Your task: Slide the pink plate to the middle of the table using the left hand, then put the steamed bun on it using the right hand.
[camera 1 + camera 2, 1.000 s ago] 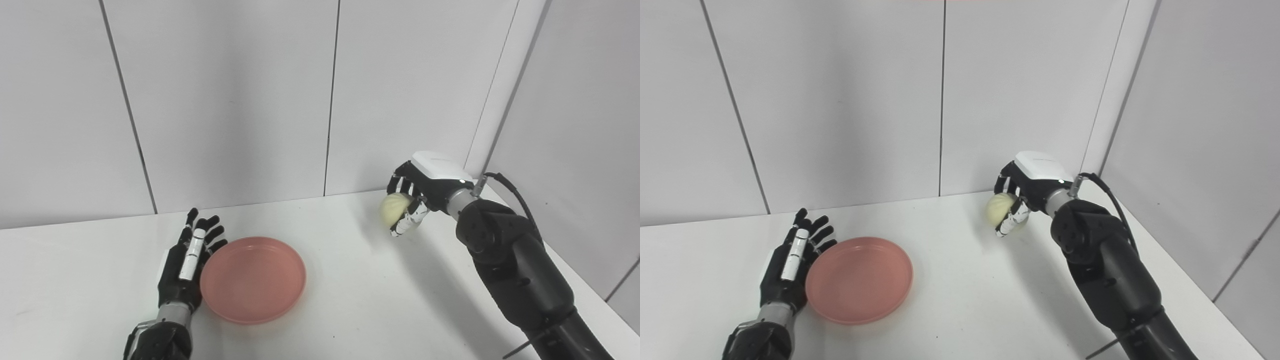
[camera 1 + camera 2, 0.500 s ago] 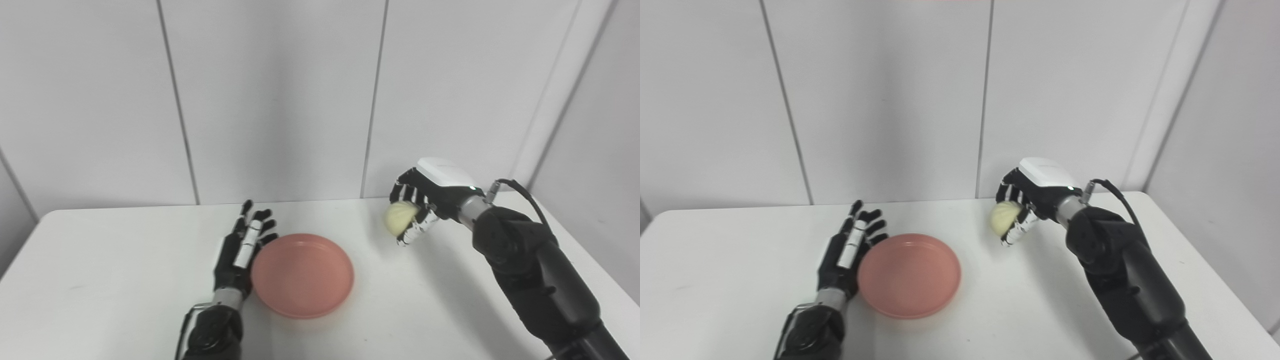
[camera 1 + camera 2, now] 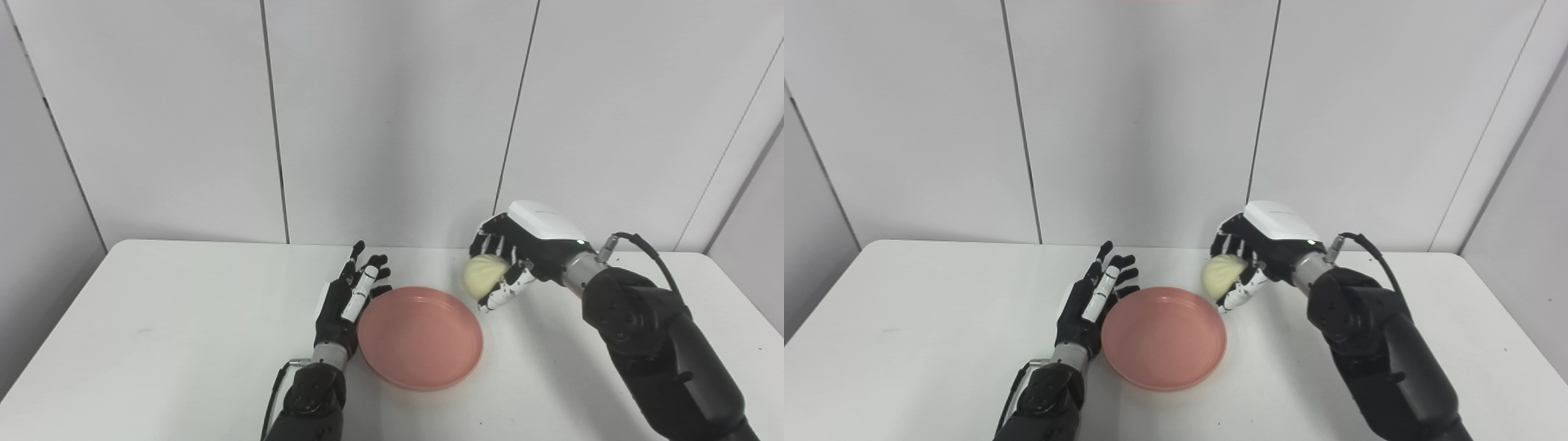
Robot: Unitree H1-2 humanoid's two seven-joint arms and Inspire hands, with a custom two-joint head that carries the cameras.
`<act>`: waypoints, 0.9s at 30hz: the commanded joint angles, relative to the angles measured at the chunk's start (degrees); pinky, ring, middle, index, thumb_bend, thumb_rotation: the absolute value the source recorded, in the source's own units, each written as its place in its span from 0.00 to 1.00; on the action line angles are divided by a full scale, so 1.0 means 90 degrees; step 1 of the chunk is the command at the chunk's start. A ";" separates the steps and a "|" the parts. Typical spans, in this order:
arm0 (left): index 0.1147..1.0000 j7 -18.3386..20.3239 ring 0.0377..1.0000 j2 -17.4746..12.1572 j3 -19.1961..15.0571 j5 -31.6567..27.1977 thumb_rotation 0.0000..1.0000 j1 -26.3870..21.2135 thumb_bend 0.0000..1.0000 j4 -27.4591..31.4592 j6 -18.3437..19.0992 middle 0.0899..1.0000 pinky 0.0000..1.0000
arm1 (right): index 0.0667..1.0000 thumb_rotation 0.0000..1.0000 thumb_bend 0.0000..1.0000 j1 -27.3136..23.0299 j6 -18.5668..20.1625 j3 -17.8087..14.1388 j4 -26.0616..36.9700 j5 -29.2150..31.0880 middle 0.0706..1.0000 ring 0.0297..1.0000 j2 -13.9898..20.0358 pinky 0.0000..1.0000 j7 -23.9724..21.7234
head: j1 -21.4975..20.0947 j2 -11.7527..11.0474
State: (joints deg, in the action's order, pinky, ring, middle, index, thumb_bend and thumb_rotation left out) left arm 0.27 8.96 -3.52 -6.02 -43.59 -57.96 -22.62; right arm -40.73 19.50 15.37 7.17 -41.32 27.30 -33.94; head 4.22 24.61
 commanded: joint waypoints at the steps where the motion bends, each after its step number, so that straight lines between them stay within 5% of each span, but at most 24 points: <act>1: 0.94 0.0053 0.79 0.0104 0.0014 -0.0034 0.66 -0.0002 0.70 -0.0146 -0.0122 0.80 0.70 | 0.44 0.00 0.53 -0.0390 -0.0230 0.0001 0.0187 0.0041 0.45 0.40 -0.0087 0.33 0.0214 | 0.0013 0.0001; 15: 0.94 0.0149 0.79 0.0095 -0.0017 -0.0083 0.65 0.0013 0.71 -0.0087 -0.0075 0.80 0.71 | 0.45 0.00 0.53 -0.0476 -0.0039 0.0546 0.0137 -0.0207 0.44 0.40 -0.0496 0.34 -0.0023 | -0.0116 0.0032; 27: 0.94 0.0067 0.78 0.0064 0.0065 0.0026 0.67 0.0090 0.70 0.0046 -0.0078 0.80 0.69 | 0.45 0.00 0.53 -0.0433 -0.0781 0.0796 -0.1293 -0.0028 0.45 0.42 -0.0782 0.35 0.0613 | -0.0244 0.0073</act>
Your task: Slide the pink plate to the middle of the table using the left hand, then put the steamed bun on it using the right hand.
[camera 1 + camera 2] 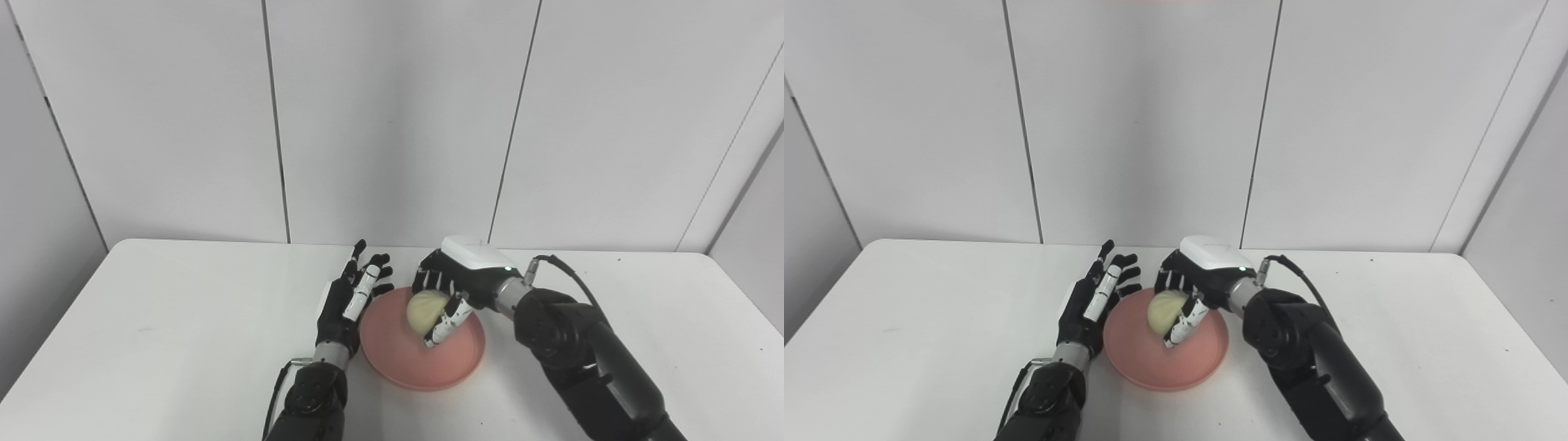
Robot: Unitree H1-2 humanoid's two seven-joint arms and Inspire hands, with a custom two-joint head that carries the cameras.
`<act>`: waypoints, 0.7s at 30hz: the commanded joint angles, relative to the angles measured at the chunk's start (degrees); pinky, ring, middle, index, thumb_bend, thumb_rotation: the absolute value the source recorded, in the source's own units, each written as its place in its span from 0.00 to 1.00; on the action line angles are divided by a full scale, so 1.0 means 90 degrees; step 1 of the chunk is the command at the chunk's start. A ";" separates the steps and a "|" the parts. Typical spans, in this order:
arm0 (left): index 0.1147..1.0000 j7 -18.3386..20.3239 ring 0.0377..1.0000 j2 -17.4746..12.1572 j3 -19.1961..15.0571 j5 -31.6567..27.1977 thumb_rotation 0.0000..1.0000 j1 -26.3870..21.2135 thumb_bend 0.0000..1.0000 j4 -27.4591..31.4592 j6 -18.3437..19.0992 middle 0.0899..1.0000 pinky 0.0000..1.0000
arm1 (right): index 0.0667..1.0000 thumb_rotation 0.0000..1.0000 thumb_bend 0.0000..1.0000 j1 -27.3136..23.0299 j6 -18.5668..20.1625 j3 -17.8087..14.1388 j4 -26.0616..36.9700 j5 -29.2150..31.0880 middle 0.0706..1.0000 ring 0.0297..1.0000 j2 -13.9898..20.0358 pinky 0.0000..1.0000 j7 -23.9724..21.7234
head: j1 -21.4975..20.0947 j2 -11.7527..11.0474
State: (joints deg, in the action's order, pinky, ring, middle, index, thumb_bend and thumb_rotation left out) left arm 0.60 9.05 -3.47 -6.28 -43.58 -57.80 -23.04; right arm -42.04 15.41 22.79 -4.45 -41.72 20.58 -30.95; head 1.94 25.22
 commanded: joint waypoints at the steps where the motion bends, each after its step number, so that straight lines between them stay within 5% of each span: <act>1: 0.94 0.0021 0.78 0.0053 0.0070 0.0069 0.68 0.0100 0.70 0.0052 -0.0025 0.80 0.69 | 0.45 0.00 0.53 -0.0281 -0.0400 -0.0001 -0.0132 0.0012 0.44 0.41 -0.0056 0.35 0.0363 | 0.0009 0.0004; 14: 0.94 -0.0062 0.78 0.0043 0.0176 0.0146 0.70 0.0138 0.69 0.0134 0.0010 0.80 0.67 | 0.47 0.00 0.53 -0.0219 -0.1075 0.0317 -0.0980 -0.0057 0.40 0.37 -0.0168 0.29 0.0986 | -0.0068 0.0023; 21: 0.93 -0.0043 0.77 0.0039 0.0169 0.0115 0.70 0.0110 0.68 0.0070 -0.0023 0.80 0.67 | 0.43 0.00 0.53 -0.0235 -0.1045 0.0312 -0.0955 -0.0084 0.48 0.50 -0.0154 0.43 0.0973 | -0.0082 0.0003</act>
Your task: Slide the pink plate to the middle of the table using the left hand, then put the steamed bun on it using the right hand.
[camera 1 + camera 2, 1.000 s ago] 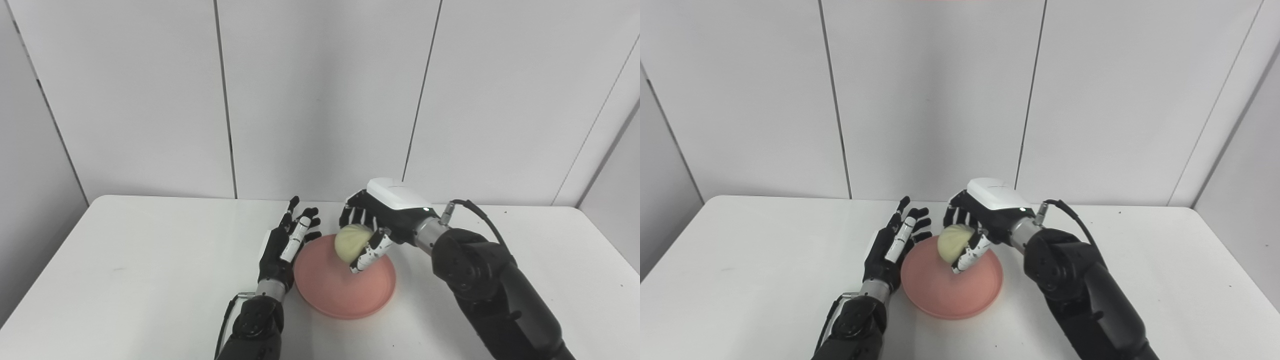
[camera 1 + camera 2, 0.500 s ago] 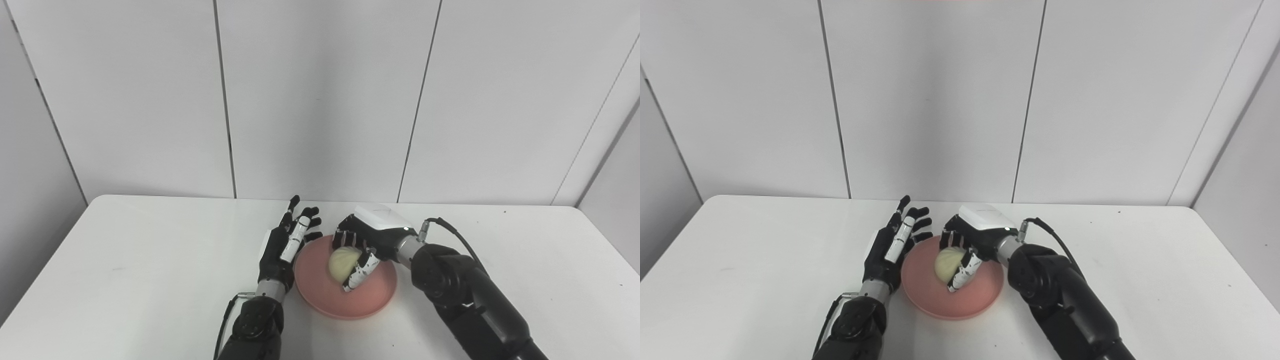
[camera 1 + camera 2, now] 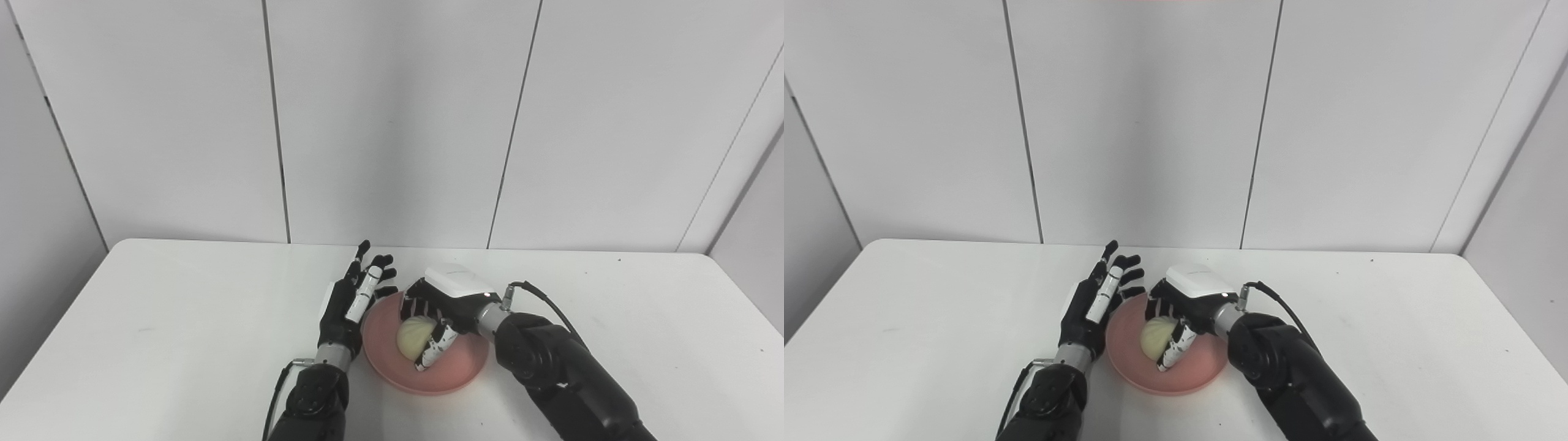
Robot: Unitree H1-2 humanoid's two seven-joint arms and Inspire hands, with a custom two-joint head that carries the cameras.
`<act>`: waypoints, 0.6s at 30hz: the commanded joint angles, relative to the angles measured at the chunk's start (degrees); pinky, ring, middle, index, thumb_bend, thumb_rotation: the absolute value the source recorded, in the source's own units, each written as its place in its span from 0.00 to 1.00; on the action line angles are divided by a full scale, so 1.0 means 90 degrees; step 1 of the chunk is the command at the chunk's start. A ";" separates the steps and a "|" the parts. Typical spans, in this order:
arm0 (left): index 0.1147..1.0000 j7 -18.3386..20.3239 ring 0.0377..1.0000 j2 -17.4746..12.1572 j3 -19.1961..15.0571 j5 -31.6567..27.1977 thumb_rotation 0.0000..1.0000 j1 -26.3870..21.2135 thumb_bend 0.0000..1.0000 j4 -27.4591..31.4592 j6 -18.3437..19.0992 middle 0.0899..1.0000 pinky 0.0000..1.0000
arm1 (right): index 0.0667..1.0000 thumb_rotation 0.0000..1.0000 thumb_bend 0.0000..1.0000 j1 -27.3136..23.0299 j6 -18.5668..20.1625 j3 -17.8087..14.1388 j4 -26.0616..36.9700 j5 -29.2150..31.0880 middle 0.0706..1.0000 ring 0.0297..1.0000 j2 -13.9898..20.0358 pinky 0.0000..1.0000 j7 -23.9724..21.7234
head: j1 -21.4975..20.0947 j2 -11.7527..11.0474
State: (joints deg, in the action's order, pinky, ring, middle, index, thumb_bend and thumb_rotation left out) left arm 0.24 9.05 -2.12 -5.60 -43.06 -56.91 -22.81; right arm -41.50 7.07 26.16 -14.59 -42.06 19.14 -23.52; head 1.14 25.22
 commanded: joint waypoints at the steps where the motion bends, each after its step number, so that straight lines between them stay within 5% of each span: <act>1: 0.93 -0.0018 0.77 0.0040 0.0020 0.0047 0.70 0.0049 0.68 -0.0029 -0.0038 0.80 0.67 | 0.43 0.00 0.53 -0.0288 -0.0104 -0.0059 0.0205 -0.0069 0.48 0.51 0.0018 0.43 0.0138 | 0.0006 0.0003; 7: 0.93 -0.0046 0.76 0.0040 0.0017 0.0040 0.69 0.0069 0.71 -0.0009 -0.0034 0.79 0.65 | 0.46 0.14 0.52 -0.0218 -0.0138 -0.0063 0.0337 -0.0190 0.63 0.59 0.0096 0.50 0.0157 | 0.0007 0.0016; 8: 0.93 -0.0052 0.76 0.0037 0.0019 0.0045 0.70 0.0065 0.70 -0.0021 -0.0041 0.79 0.65 | 0.55 0.19 0.79 -0.0208 -0.0132 -0.0063 0.0353 -0.0210 0.64 0.61 0.0102 0.51 0.0163 | 0.0007 0.0016; 9: 0.93 -0.0061 0.76 0.0034 0.0021 0.0052 0.70 0.0064 0.70 -0.0028 -0.0046 0.79 0.64 | 0.60 0.21 0.92 -0.0202 -0.0124 -0.0058 0.0363 -0.0230 0.66 0.63 0.0109 0.53 0.0157 | 0.0007 0.0027; 18: 0.94 -0.0075 0.77 -0.0021 0.0037 0.0075 0.71 0.0155 0.69 0.0180 0.0039 0.79 0.67 | 0.71 0.29 1.00 -0.0096 -0.0176 -0.0029 0.0499 -0.0329 0.82 0.82 0.0238 0.72 0.0119 | 0.0012 0.0057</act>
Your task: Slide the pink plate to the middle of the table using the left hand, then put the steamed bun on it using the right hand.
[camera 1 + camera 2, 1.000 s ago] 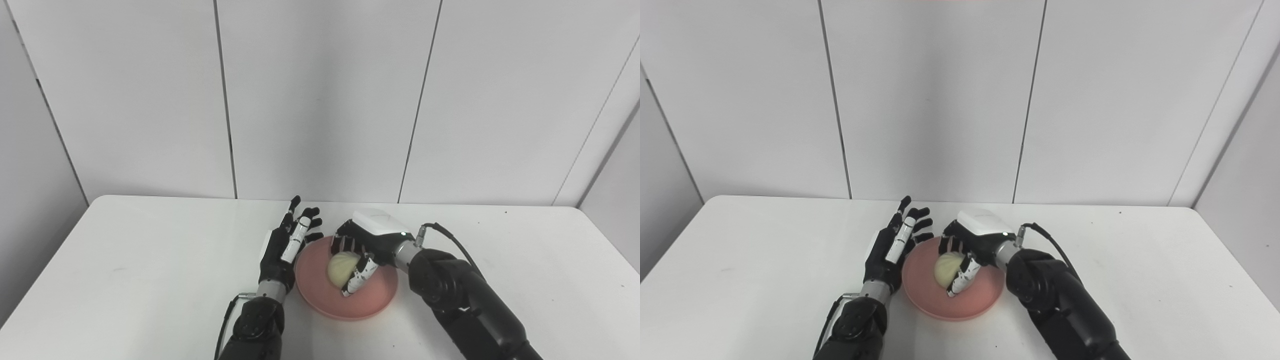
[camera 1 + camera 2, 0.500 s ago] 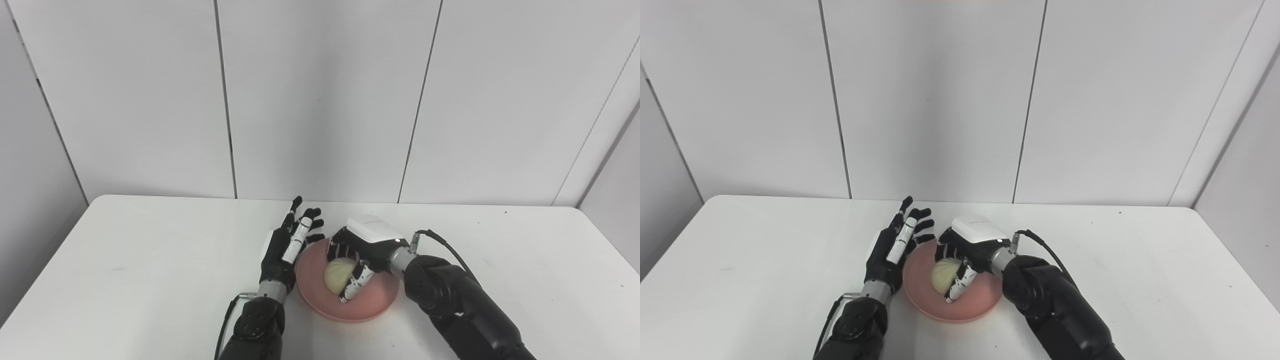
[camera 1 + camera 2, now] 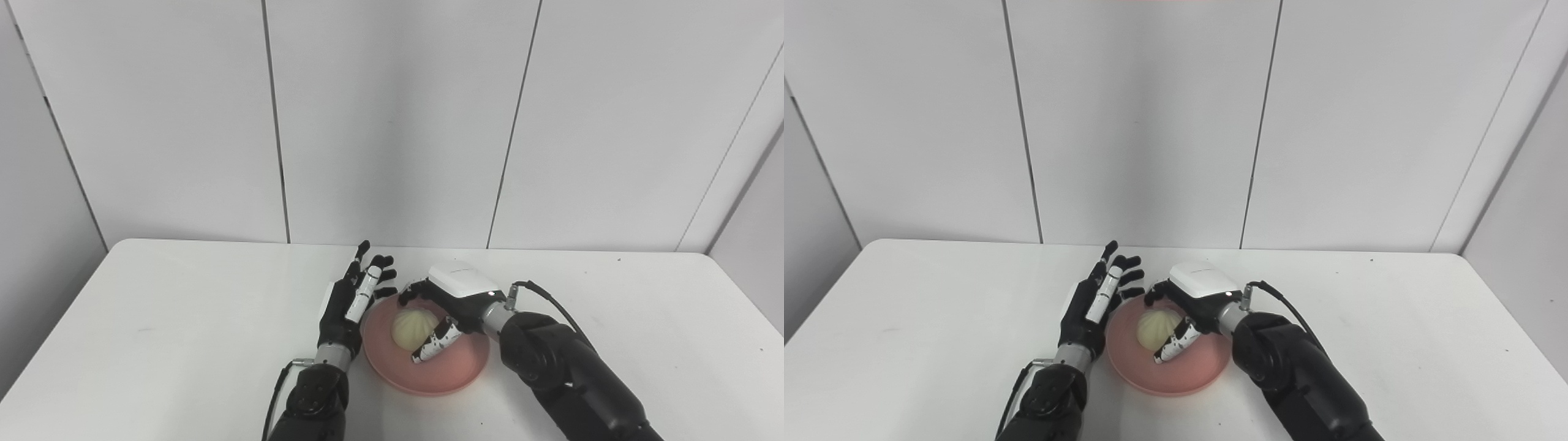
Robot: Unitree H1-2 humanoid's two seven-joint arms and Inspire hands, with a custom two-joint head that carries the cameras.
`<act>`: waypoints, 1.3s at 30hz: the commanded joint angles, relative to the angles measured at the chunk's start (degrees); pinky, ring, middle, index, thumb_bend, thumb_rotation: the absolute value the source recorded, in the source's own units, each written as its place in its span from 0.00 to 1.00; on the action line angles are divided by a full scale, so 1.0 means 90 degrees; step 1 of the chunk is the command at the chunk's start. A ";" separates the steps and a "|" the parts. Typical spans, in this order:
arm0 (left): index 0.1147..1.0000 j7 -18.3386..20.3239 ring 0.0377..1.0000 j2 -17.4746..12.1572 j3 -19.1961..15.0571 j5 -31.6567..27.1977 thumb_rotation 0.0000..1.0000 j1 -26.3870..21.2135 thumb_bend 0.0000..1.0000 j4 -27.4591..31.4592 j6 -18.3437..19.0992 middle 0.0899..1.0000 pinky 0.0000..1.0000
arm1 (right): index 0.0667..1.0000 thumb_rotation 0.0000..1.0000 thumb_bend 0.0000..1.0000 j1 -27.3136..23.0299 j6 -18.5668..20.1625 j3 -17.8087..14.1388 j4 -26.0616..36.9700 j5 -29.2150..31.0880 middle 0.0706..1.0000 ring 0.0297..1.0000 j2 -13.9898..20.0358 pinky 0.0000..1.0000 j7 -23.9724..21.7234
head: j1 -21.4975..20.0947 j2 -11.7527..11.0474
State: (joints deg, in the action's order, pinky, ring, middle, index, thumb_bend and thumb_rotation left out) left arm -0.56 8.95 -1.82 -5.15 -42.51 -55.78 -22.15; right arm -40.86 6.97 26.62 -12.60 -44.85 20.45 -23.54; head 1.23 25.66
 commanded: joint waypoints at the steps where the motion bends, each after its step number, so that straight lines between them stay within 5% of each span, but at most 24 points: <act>1: 0.94 0.0030 0.77 -0.0022 0.0003 0.0020 0.71 0.0108 0.69 0.0089 -0.0036 0.79 0.67 | 0.72 0.30 1.00 -0.0137 -0.0142 -0.0105 0.0327 -0.0014 0.83 0.83 0.0102 0.74 0.0123 | 0.0001 0.0013; 7: 0.95 0.0069 0.77 -0.0073 0.0049 0.0061 0.69 0.0188 0.70 0.0275 -0.0036 0.80 0.67 | 0.72 0.30 1.00 0.0082 -0.0182 -0.0404 0.0636 0.0242 0.84 0.84 0.0089 0.77 0.0291 | -0.0004 0.0037; 15: 0.94 0.0002 0.79 -0.0115 0.0109 0.0145 0.69 0.0365 0.74 0.0655 -0.0075 0.82 0.70 | 0.58 0.36 0.77 0.0829 -0.2151 -0.1559 0.0269 0.0876 0.65 0.63 -0.0436 0.56 0.3419 | 0.0036 0.0079; 19: 0.92 -0.0143 0.81 -0.0161 0.0199 0.0388 0.69 0.0448 0.73 0.0744 -0.0404 0.84 0.75 | 0.57 0.43 0.71 0.1032 -0.2838 -0.2140 -0.0045 0.1963 0.68 0.66 -0.0936 0.57 0.3906 | 0.0047 0.0079; 23: 0.90 -0.0284 0.85 -0.0200 0.0282 0.0643 0.72 0.0535 0.75 0.0856 -0.0516 0.87 0.80 | 0.65 0.55 0.70 0.1182 -0.2863 -0.2488 -0.0139 0.3087 0.74 0.72 -0.1247 0.62 0.3582 | 0.0054 0.0101; 28: 0.88 -0.0478 0.93 -0.0267 0.0344 0.0869 0.74 0.0639 0.72 0.1065 -0.0505 0.93 0.88 | 0.76 0.75 0.75 0.1323 -0.2330 -0.2869 -0.0244 0.4323 0.79 0.75 -0.1611 0.69 0.3175 | -0.0043 0.0137; 39: 0.89 -0.0600 0.97 -0.0311 0.0375 0.0969 0.76 0.0755 0.68 0.1320 -0.0367 0.97 0.94 | 0.81 0.87 0.73 0.1352 -0.1293 -0.3520 -0.0828 0.5633 0.87 0.84 -0.2075 0.77 0.2980 | -0.0225 0.0172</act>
State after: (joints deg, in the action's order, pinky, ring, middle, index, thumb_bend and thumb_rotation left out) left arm -5.18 6.62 1.59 2.89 -36.18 -44.64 -24.42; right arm -26.53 -4.97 -4.61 -20.83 5.33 1.90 3.27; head -0.70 27.07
